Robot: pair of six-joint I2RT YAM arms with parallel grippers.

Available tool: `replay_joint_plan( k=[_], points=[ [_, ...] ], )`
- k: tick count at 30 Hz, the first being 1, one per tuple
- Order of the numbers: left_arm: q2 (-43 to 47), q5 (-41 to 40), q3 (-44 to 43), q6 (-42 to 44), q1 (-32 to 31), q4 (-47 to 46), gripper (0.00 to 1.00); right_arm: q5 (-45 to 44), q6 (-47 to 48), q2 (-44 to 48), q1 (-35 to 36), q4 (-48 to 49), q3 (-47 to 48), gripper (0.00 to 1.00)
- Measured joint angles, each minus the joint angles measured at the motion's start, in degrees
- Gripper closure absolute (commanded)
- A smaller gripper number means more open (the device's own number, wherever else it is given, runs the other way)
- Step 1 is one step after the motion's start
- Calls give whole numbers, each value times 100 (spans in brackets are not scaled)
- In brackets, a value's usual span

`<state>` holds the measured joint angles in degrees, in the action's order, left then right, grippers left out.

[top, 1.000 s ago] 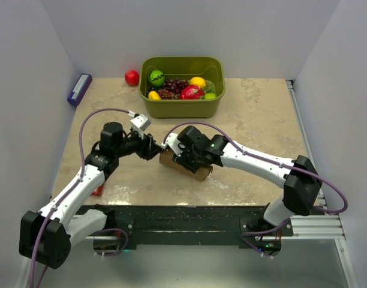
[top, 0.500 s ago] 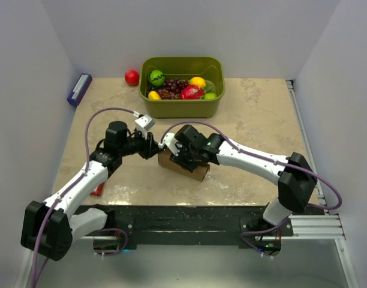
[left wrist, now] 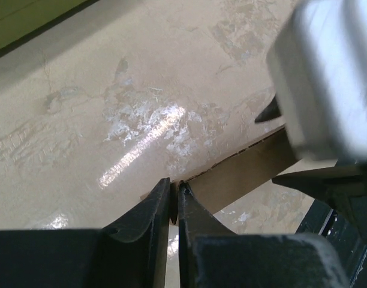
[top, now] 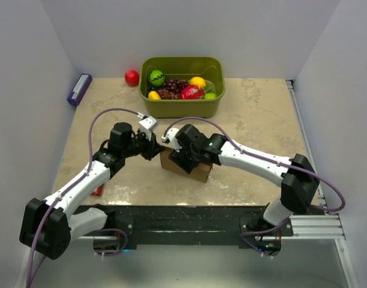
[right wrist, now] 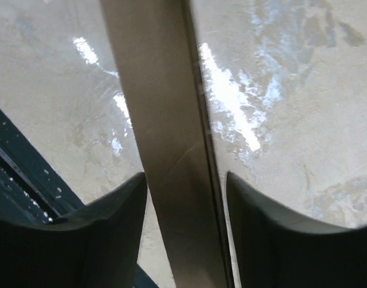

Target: Fold the paper box

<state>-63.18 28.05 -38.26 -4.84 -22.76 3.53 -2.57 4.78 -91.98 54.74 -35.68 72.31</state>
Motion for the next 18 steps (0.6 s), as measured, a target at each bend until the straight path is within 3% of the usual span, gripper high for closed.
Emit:
replay_joint_plan(
  k=[3,7,13,18],
  points=[
    [0,-118,0,2,-98,111,94,-293,-400,256,-7,-15,0,19],
    [0,-289,0,4,-181,205,94,-695,-894,767,-13,-111,0,16],
    [2,-529,0,9,-306,219,94,-1379,-1668,1513,-39,-634,2,17],
    [9,-662,-24,15,-369,251,94,-1683,-2142,2124,-291,-925,-411,26]
  ],
)
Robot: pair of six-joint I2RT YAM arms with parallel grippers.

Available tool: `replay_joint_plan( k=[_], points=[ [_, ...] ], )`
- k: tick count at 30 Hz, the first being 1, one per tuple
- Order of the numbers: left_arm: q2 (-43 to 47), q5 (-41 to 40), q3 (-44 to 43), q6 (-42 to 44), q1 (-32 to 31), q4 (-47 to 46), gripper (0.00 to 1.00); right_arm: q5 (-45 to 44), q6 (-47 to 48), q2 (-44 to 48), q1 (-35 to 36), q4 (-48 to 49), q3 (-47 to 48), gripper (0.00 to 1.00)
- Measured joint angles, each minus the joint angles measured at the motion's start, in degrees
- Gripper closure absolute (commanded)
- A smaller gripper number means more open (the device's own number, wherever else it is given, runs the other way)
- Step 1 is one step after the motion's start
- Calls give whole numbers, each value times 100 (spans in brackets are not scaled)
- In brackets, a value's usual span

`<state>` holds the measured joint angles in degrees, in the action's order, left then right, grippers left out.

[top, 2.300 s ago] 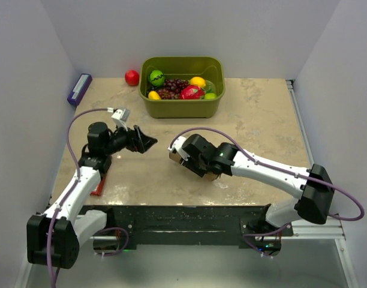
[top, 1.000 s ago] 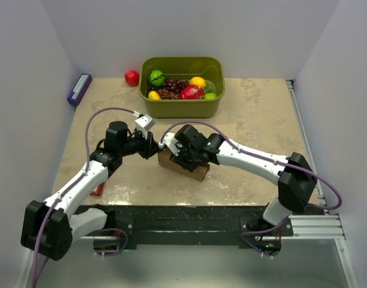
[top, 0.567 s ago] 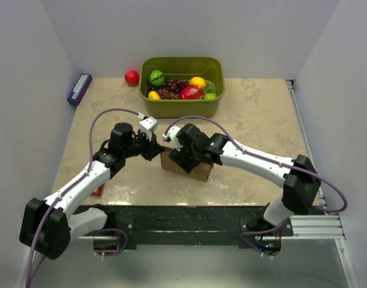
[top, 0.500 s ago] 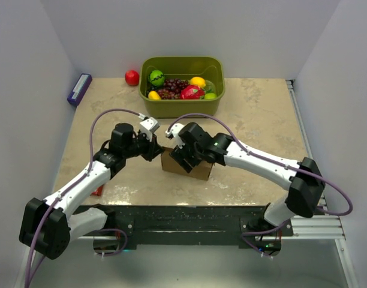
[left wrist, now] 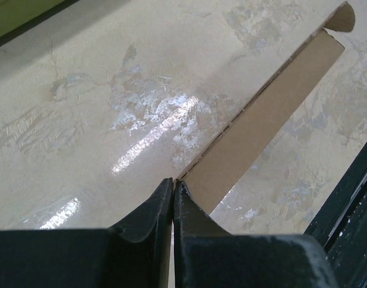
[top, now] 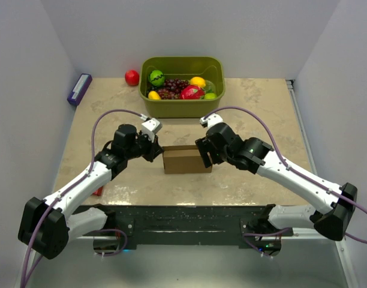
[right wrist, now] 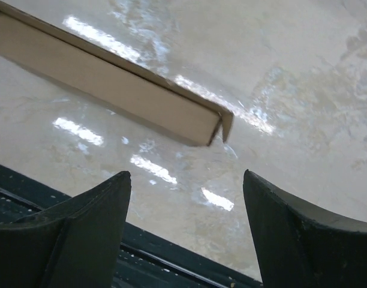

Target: Fold the paper box

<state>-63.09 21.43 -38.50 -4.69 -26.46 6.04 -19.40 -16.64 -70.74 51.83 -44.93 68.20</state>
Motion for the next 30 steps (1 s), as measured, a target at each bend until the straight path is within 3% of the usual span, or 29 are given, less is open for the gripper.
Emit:
replay_joint_plan(
  k=[8,19,30],
  points=[
    [13,-92,-28,0,-44,94,95,-120,-138,214,-612,144,-358,43],
    [35,-114,-42,22,-70,94,98,391,151,28,-1550,1296,-654,51],
    [35,-153,-61,136,-107,92,99,927,520,-466,-1628,1897,-654,61]
  ],
)
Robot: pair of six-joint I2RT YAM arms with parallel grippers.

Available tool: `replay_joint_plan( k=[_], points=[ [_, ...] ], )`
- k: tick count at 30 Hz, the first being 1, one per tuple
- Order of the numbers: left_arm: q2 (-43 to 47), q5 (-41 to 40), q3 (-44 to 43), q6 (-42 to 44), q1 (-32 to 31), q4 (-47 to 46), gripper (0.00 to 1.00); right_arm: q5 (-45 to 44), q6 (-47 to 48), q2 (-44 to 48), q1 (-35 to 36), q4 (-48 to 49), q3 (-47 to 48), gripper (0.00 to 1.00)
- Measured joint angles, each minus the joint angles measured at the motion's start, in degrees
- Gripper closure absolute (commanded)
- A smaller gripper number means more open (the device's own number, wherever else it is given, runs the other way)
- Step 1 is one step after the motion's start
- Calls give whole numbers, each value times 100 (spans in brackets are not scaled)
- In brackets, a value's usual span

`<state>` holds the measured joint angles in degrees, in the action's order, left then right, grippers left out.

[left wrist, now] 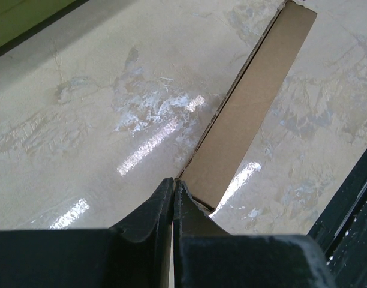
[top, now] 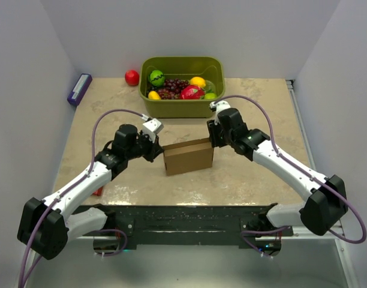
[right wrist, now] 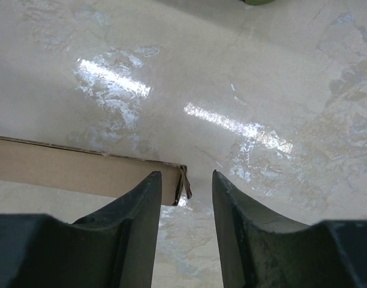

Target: Fold the paper box

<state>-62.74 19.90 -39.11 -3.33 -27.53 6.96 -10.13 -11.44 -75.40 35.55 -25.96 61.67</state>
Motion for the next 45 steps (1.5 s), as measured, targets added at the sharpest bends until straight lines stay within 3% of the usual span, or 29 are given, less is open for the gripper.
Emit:
replay_joint_plan(
  k=[25,27,31,36,40,45],
  points=[
    [-2,-223,-44,4,-76,0,100,70,26,-321,-33,-72,0,87],
    [-2,-243,-44,4,-90,-2,100,76,-7,-321,-33,-85,0,87],
    [-2,-339,-44,13,-144,0,100,96,-81,-321,-33,-103,0,69],
    [-2,-422,-52,57,-192,2,100,57,-114,-317,-37,-125,0,57],
    [-2,-431,-61,105,-225,2,100,-2,-87,-284,-37,-188,2,55],
    [2,-435,-66,107,-258,2,100,-76,-39,-284,-37,-197,22,62]
  ],
)
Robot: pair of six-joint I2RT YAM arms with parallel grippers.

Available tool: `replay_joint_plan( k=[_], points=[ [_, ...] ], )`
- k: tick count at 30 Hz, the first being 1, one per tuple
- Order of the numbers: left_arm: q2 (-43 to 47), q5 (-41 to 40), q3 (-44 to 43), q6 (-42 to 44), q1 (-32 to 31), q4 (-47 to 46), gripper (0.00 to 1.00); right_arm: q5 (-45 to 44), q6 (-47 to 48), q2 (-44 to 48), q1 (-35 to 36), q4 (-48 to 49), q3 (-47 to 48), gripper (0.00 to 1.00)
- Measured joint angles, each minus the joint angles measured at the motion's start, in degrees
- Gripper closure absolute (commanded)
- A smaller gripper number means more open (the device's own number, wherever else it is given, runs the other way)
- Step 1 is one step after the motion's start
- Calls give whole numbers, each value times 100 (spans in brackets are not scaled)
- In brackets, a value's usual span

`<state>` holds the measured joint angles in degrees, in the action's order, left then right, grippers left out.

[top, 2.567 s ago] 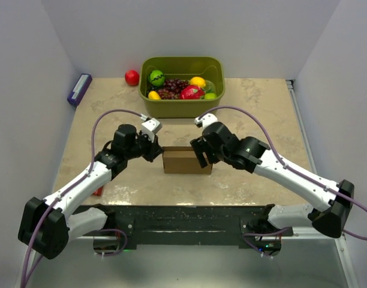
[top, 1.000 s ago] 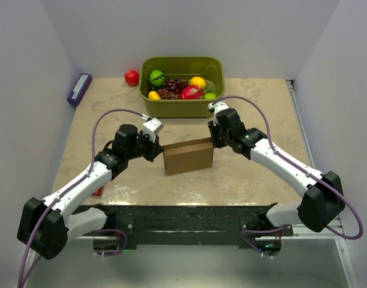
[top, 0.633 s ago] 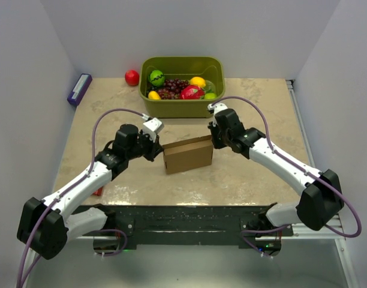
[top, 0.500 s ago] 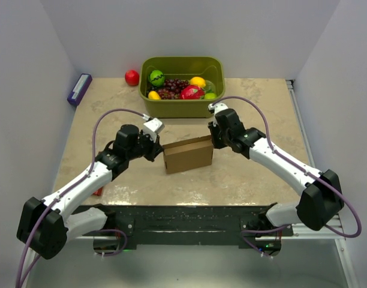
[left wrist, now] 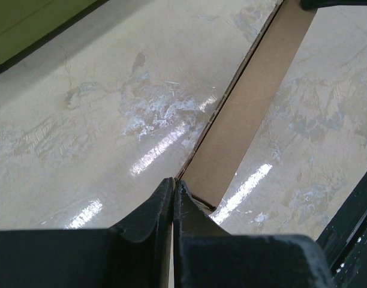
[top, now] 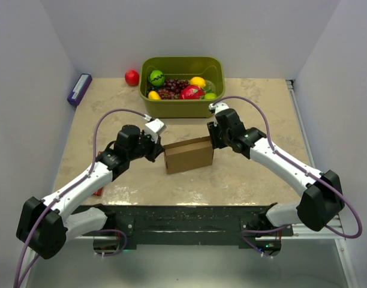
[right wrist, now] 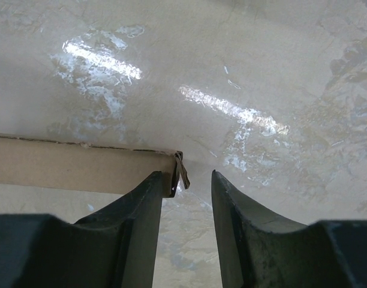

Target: Fold the paper box

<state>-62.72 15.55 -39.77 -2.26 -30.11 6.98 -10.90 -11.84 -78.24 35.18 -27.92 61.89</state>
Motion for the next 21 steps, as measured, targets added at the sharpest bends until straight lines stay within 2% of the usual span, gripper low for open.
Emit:
replay_joint_plan(
  k=[3,12,18,21],
  points=[
    [0,-2,0,0,-7,0,100,13,28,0,0,11,17,66],
    [7,-42,0,7,-31,0,100,44,125,0,0,76,20,69],
    [7,-44,0,28,-35,0,100,146,240,-2,0,210,20,79],
    [7,-59,0,39,-42,0,100,175,273,-7,0,229,22,90]
  ],
)
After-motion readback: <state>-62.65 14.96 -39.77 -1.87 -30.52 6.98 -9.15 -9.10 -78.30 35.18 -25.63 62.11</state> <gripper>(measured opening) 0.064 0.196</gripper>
